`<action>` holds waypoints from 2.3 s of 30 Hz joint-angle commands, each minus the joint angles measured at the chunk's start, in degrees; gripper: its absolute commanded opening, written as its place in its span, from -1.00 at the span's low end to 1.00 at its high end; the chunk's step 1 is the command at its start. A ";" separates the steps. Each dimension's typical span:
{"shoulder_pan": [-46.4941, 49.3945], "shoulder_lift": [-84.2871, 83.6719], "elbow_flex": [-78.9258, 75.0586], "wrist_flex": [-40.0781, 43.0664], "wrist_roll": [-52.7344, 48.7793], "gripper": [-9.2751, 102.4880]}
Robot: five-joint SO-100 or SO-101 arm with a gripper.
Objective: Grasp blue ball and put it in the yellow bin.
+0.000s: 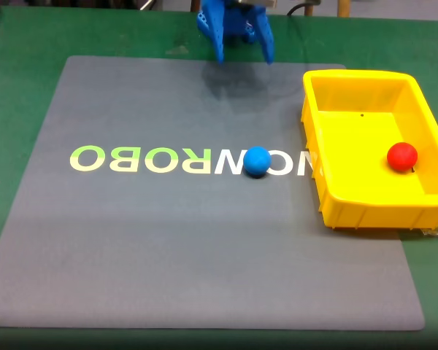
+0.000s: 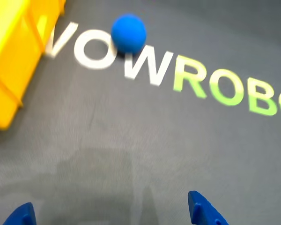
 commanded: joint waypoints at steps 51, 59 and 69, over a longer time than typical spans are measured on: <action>-4.57 -102.04 -57.04 -41.13 8.44 -0.26; -4.83 -104.33 -58.62 -41.13 8.70 -0.29; -5.89 -105.29 -58.89 -39.73 9.58 -0.79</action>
